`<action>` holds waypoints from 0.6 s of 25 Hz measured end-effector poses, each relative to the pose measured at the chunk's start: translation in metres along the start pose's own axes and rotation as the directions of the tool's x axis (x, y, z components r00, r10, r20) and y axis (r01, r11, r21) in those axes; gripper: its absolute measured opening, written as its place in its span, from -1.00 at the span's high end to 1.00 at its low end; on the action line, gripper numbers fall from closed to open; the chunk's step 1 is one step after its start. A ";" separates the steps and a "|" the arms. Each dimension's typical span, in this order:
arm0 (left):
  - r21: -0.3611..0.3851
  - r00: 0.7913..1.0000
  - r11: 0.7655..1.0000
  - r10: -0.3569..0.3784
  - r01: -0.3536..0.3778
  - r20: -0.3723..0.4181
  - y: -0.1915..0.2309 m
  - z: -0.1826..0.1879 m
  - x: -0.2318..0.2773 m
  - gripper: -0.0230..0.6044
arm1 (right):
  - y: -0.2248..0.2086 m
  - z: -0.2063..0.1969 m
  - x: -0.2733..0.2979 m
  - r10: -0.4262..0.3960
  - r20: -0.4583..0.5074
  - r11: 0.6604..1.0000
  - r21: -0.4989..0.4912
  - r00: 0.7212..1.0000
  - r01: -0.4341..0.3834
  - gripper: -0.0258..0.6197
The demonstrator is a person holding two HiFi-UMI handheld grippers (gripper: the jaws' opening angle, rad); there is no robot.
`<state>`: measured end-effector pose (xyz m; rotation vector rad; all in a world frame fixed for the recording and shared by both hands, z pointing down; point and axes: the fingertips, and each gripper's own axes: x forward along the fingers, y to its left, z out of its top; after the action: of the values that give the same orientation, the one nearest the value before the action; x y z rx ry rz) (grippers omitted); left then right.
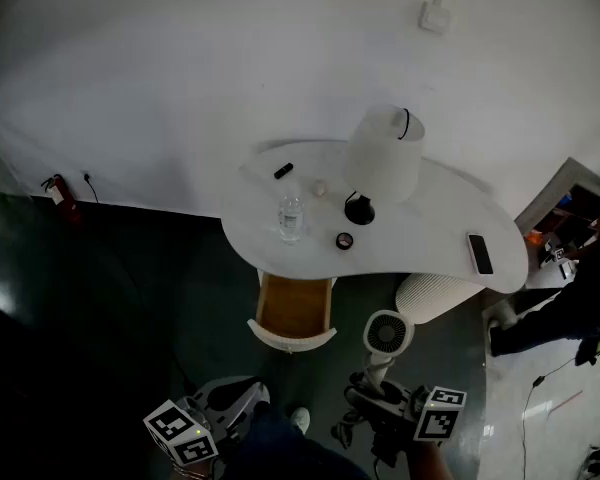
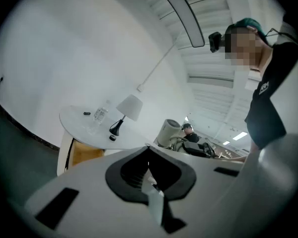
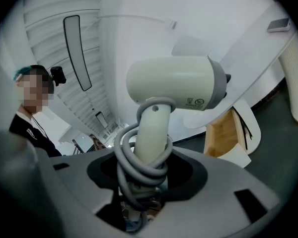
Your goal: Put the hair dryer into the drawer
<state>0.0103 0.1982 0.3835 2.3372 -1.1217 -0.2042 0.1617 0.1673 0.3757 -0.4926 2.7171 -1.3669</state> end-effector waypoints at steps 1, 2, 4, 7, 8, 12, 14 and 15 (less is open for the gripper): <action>0.009 1.000 1.000 -0.009 0.009 -0.011 -0.003 -0.002 -0.002 0.90 | 0.002 -0.004 -0.003 -0.003 0.008 1.000 -0.001 1.000 0.003 0.23; 0.017 1.000 1.000 -0.019 0.020 -0.023 -0.007 -0.005 -0.003 0.90 | 0.005 -0.007 -0.005 -0.006 0.016 1.000 -0.003 1.000 0.006 0.23; 0.031 0.998 0.998 -0.044 0.046 -0.050 -0.013 -0.009 -0.007 0.90 | 0.011 -0.014 -0.010 -0.014 0.030 1.000 -0.005 0.999 0.014 0.23; 0.052 0.994 0.994 -0.088 0.092 -0.071 -0.022 -0.010 -0.014 0.90 | 0.021 -0.018 -0.014 -0.025 0.050 1.000 -0.010 0.998 0.026 0.23; 0.058 0.993 0.993 -0.096 0.100 -0.072 -0.023 -0.009 -0.016 0.90 | 0.024 -0.018 -0.015 -0.028 0.061 1.000 -0.012 0.998 0.029 0.23; 0.070 0.992 0.991 -0.110 0.114 -0.066 -0.027 -0.001 -0.029 0.90 | 0.041 -0.023 -0.014 -0.037 0.114 0.999 -0.013 0.993 0.039 0.23; 0.071 0.993 0.992 -0.105 0.109 -0.061 -0.028 0.004 -0.039 0.90 | 0.050 -0.027 -0.009 -0.037 0.120 0.999 -0.016 0.992 0.039 0.23; 0.064 0.993 0.992 -0.102 0.106 -0.060 -0.028 0.006 -0.043 0.90 | 0.055 -0.029 -0.006 -0.037 0.117 0.999 -0.017 0.992 0.039 0.23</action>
<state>-0.0006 0.2431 0.3602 2.4477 -0.9949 -0.1388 0.1482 0.2219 0.3495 -0.6086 2.6428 -1.2775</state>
